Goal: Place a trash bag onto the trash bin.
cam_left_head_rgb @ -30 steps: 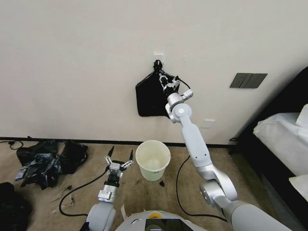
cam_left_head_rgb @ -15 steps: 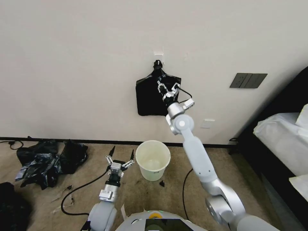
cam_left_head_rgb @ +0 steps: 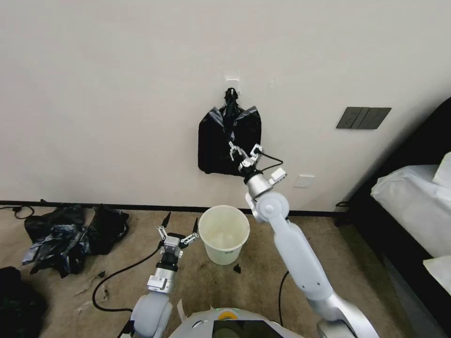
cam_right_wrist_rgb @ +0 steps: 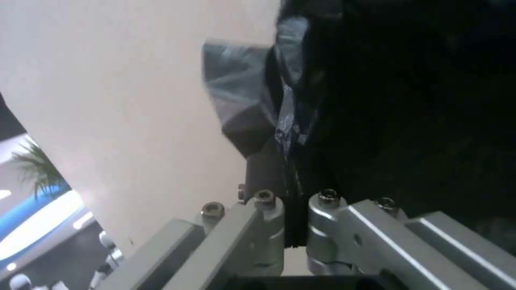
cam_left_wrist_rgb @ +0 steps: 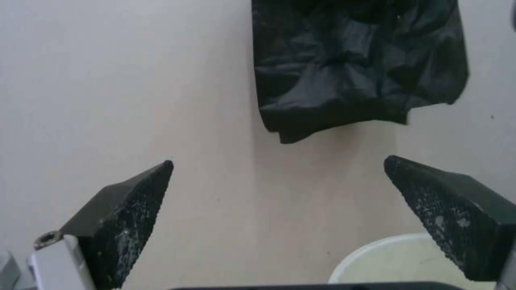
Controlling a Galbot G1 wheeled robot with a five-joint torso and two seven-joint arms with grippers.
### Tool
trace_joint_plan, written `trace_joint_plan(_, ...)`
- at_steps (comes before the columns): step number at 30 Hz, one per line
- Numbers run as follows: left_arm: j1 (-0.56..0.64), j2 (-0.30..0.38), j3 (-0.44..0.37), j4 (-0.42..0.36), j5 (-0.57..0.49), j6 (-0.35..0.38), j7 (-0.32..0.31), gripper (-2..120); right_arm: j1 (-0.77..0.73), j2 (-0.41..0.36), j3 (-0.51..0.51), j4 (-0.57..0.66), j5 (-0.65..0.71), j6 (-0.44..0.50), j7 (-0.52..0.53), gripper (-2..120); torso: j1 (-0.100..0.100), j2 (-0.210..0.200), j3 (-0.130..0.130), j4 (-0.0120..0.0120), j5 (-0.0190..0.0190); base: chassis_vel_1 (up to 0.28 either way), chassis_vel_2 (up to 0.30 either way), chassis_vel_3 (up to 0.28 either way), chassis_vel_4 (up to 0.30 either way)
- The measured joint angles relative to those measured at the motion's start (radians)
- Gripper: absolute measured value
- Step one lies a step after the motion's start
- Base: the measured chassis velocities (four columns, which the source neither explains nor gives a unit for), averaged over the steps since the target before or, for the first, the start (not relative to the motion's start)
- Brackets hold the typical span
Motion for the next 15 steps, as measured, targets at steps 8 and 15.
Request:
trace_joint_plan(8,-0.004,0.002,0.0,-0.006,-0.003,0.001,0.0,100,-0.123,-0.027,0.014,0.085,-0.084,0.004,-0.013,0,0.0,0.0,0.0,0.0002,-0.0001,0.0,0.0,0.0,0.0)
trace_joint_plan(15,-0.002,0.004,0.001,-0.009,-0.004,0.001,-0.001,100,-0.248,-0.058,0.023,0.162,-0.149,0.013,-0.022,0,0.0,0.0,0.0,0.0,-0.0001,0.0,0.0,0.0,0.0)
